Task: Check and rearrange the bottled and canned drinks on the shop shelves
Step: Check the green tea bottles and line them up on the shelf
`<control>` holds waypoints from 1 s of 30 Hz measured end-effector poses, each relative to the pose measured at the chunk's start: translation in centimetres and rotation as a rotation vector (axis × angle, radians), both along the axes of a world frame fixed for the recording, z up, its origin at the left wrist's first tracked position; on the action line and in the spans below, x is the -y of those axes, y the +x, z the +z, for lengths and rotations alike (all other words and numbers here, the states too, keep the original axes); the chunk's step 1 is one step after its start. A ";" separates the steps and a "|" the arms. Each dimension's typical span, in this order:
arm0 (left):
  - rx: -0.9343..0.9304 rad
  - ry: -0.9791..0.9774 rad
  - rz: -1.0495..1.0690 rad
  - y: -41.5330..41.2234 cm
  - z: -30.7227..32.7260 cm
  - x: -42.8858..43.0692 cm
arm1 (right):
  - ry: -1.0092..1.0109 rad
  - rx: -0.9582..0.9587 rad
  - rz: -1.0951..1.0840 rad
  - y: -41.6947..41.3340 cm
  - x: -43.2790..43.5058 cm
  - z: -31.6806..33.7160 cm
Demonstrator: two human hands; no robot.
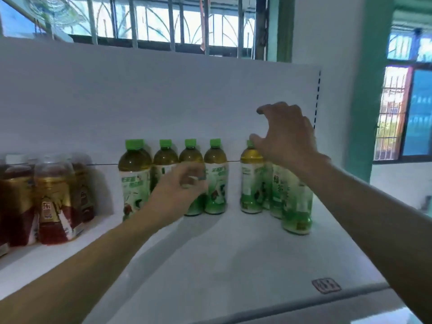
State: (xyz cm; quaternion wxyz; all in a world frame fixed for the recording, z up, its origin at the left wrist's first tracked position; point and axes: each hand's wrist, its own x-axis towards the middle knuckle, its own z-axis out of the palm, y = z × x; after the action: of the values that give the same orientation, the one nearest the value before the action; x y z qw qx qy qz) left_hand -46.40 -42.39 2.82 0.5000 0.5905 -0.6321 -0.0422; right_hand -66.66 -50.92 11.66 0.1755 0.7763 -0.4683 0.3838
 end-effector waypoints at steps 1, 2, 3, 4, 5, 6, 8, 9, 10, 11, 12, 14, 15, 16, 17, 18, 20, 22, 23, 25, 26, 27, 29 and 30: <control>0.015 0.095 -0.076 -1.5 -0.4 1.3 | 0.020 0.060 -0.023 -1.4 0.7 0.1; 0.034 0.167 -0.132 -2.7 -0.9 2.6 | 0.069 0.128 -0.037 -2.7 1.5 -0.1; 0.057 0.227 -0.173 -3.8 -1.3 3.9 | 0.145 0.195 -0.040 -3.8 2.4 -0.6; 0.087 0.284 -0.202 -4.7 -1.6 5.0 | 0.239 0.258 -0.024 -4.7 3.2 -1.3; 0.128 0.333 -0.217 -5.4 -1.9 5.9 | 0.334 0.315 0.015 -5.4 4.0 -2.1; 0.155 0.363 -0.234 -5.9 -2.2 6.6 | 0.413 0.353 0.064 -5.9 4.6 -3.1; 0.140 0.375 -0.259 -6.5 -2.9 7.5 | 0.450 0.377 0.123 -6.7 5.5 -5.0; 0.117 0.370 -0.262 -6.6 -3.4 7.8 | 0.417 0.382 0.129 -7.2 5.9 -5.6; 0.096 0.362 -0.263 -6.6 -3.9 8.0 | 0.372 0.391 0.130 -7.6 5.9 -5.9; 0.089 0.362 -0.258 -6.6 -4.4 8.0 | 0.334 0.401 0.140 -7.9 5.9 -6.1; 0.090 0.365 -0.255 -6.6 -4.8 8.0 | 0.302 0.401 0.157 -8.3 5.6 -6.3; 0.069 0.356 -0.263 -6.5 -5.3 7.9 | 0.221 0.359 0.183 -8.4 4.9 -6.4; 0.016 0.346 -0.279 -6.6 -5.1 7.6 | 0.190 0.346 0.212 -8.1 4.4 -6.3; -0.060 0.336 -0.301 -6.7 -4.7 7.2 | 0.175 0.352 0.260 -7.5 4.0 -6.1; -0.132 0.336 -0.325 -6.8 -4.2 6.9 | 0.177 0.372 0.320 -6.8 3.9 -5.9; -0.194 0.348 -0.346 -7.0 -3.6 6.4 | 0.199 0.398 0.389 -5.9 3.8 -5.7; -0.249 0.376 -0.376 -6.9 -2.7 5.6 | 0.278 0.458 0.523 -4.1 3.9 -5.8; -0.215 0.377 -0.357 -6.5 -2.4 4.8 | 0.339 0.506 0.637 -2.1 3.5 -6.0; -0.183 0.367 -0.324 -6.0 -2.5 4.4 | 0.343 0.507 0.668 -1.1 3.3 -6.4; -0.187 0.328 -0.241 -4.9 -3.0 3.9 | 0.333 0.485 0.706 0.8 3.1 -7.2; -0.228 0.292 -0.216 -4.4 -3.4 3.7 | 0.335 0.466 0.721 1.7 2.9 -7.6; -0.266 0.256 -0.198 -3.9 -3.6 3.6 | 0.338 0.447 0.741 2.5 2.9 -7.9; -0.293 0.203 -0.185 -3.6 -3.9 3.6 | 0.365 0.456 0.800 3.5 3.2 -8.4; -0.296 0.196 -0.191 -3.5 -4.0 3.6 | 0.399 0.479 0.846 3.5 3.2 -8.6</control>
State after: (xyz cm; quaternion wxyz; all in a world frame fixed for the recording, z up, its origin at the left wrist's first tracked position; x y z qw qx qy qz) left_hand -49.89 -46.00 -1.18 0.5212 0.5612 -0.5977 -0.2370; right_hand -63.12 -54.15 3.02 -0.2580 0.8065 -0.2050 0.4909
